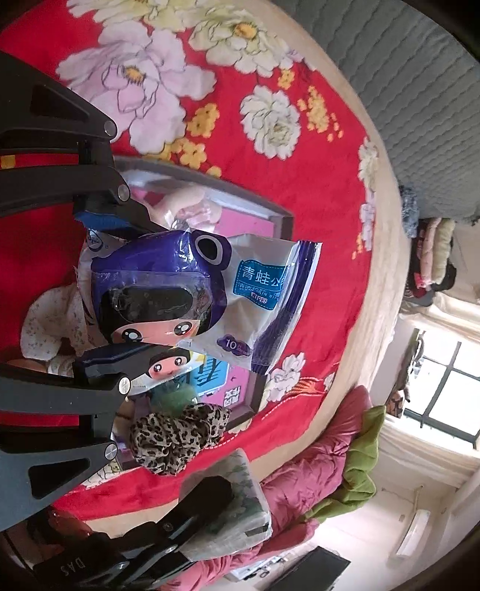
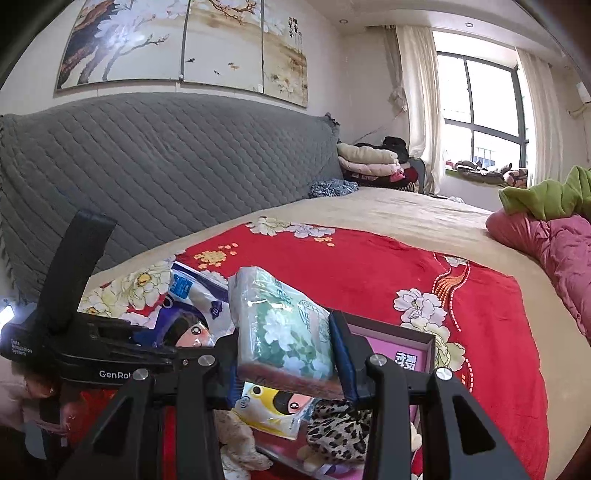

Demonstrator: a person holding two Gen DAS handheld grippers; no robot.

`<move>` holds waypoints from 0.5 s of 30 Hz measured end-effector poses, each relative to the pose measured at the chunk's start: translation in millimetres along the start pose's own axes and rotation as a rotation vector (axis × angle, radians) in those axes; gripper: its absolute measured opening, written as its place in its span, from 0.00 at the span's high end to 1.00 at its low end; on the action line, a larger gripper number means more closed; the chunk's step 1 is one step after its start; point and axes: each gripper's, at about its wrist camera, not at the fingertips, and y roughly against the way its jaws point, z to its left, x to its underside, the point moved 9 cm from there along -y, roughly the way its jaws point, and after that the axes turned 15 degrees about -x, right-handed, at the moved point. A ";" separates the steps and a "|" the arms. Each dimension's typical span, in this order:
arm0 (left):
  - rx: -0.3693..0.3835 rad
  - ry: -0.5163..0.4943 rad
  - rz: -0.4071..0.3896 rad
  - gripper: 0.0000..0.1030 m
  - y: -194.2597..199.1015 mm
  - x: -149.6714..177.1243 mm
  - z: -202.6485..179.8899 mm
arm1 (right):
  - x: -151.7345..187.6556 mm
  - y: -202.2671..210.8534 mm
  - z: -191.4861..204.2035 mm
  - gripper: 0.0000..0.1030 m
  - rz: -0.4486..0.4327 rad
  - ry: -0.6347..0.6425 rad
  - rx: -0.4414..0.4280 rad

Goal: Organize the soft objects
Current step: 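Carry purple pack over box with left tool while right tool carries mint pack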

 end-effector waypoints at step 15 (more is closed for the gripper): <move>0.023 -0.020 0.083 0.51 -37.6 11.5 -7.6 | 27.9 -38.4 -3.6 0.60 0.139 0.065 0.050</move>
